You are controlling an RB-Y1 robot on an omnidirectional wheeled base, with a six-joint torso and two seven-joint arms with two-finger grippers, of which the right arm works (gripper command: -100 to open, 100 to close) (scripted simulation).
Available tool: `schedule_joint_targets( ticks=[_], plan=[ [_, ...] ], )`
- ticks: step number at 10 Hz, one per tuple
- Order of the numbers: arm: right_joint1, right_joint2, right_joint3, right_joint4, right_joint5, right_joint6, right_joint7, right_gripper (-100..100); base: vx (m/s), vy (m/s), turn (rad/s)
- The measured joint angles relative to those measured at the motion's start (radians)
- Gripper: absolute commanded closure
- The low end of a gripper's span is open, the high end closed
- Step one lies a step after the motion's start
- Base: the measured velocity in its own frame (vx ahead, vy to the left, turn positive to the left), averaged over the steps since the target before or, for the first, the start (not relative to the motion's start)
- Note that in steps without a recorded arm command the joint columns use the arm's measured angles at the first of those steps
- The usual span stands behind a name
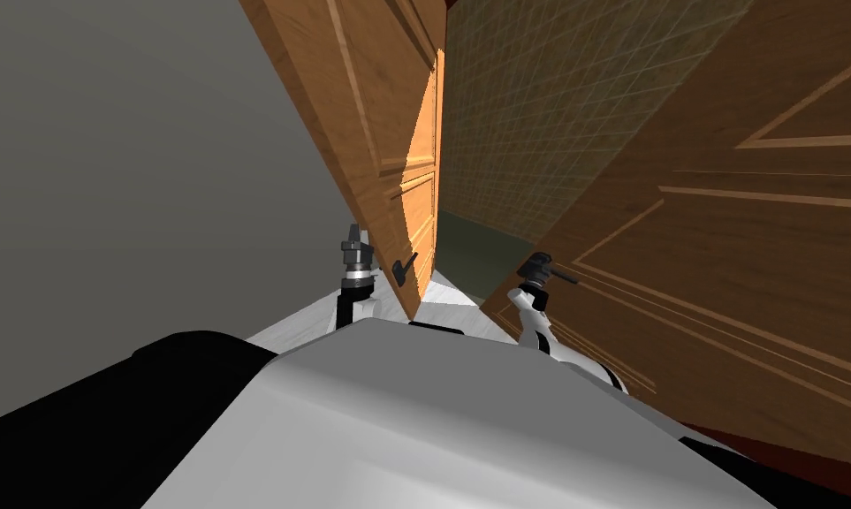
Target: Pull the door open
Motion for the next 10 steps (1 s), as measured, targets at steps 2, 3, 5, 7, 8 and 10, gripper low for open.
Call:
schedule_joint_targets(
  ticks=[2, 3, 5, 7, 8, 10],
  plan=[
    [0.016, -0.011, -0.035, -0.014, -0.013, -0.001, 0.010, -100, 0.034, -0.117, 0.149],
    [0.022, -0.010, -0.050, -0.022, -0.018, -0.003, 0.017, -100, 0.009, -0.085, 0.046],
    [0.023, -0.023, -0.071, -0.014, -0.026, -0.008, 0.021, -100, 0.006, -0.116, 0.186],
    [0.018, -0.035, -0.074, 0.011, -0.027, -0.022, 0.014, 100, 0.000, -0.021, 0.001],
    [0.018, -0.034, -0.074, 0.009, -0.027, -0.019, 0.015, 100, -0.001, 0.018, -0.009],
    [0.020, -0.035, -0.075, 0.008, -0.027, -0.017, 0.016, 100, 0.000, 0.010, -0.007]
  ],
)
